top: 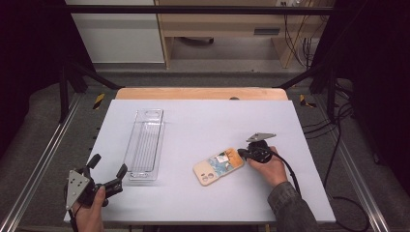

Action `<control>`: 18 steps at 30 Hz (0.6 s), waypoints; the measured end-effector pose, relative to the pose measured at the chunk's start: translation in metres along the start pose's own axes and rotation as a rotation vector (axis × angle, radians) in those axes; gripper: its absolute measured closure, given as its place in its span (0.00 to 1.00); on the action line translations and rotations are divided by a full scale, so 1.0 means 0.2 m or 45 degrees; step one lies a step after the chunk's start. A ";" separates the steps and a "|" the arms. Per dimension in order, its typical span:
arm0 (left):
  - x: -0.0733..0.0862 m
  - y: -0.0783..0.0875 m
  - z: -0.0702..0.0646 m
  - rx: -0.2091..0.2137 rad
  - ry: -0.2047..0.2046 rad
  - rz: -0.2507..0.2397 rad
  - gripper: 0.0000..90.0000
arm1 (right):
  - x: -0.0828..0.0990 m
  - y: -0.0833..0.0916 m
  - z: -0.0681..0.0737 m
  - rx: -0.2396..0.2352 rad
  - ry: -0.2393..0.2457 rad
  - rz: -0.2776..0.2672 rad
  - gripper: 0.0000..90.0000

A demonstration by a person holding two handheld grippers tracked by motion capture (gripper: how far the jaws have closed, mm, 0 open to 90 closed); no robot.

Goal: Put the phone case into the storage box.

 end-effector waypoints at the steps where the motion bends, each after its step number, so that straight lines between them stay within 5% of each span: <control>1: 0.00 0.00 0.00 0.000 0.000 0.000 0.03 | 0.00 -0.01 0.03 -0.009 0.011 0.009 1.00; 8: -0.01 0.01 -0.01 0.008 -0.005 -0.001 0.03 | 0.00 -0.07 0.20 -0.069 0.079 0.031 1.00; 14: -0.03 0.02 -0.02 0.010 -0.014 -0.009 0.03 | 0.01 -0.09 0.27 -0.095 0.095 0.034 1.00; 18: -0.04 0.02 -0.01 0.014 -0.012 -0.011 0.03 | 0.00 -0.05 0.24 -0.038 0.047 -0.067 1.00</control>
Point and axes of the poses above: each handheld gripper's, and its own axes: y roughly backward along the jaws, x roughly out of its underside, z roughly to its left, the point moved 3 cm from there along -y, roughly forward along the jaws, and after that the axes turned 14 degrees about -y, right-handed, at the moved point
